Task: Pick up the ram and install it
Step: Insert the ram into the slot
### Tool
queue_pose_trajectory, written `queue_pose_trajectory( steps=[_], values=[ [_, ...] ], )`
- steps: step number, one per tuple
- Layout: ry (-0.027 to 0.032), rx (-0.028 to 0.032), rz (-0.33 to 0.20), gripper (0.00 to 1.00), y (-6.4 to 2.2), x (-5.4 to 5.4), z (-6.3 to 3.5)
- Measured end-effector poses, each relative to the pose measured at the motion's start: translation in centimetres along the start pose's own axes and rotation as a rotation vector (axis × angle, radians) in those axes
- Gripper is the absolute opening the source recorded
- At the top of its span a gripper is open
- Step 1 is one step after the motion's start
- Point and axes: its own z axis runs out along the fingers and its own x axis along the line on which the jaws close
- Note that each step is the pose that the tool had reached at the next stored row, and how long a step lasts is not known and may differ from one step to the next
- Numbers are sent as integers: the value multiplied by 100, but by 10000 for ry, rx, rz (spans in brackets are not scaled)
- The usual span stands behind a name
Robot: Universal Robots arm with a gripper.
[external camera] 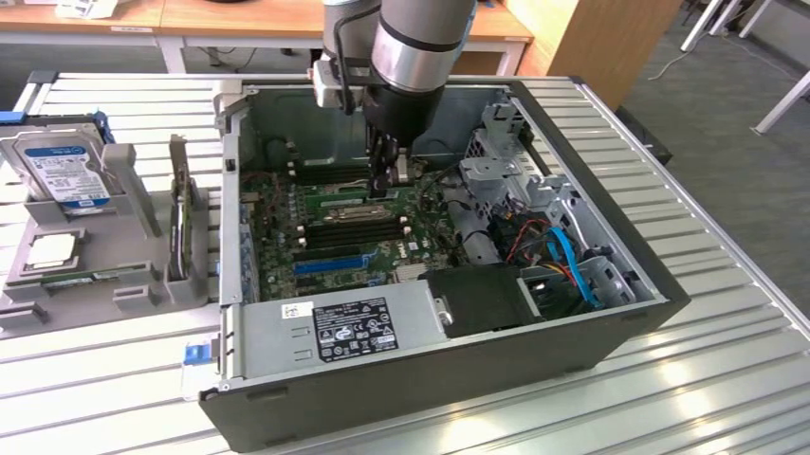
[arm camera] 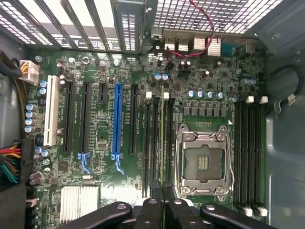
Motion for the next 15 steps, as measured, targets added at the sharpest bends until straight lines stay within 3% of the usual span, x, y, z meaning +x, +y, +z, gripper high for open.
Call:
queue_pose_trajectory(
  steps=[15],
  values=[
    [-3,4,55,12,-13,17,202]
  ],
)
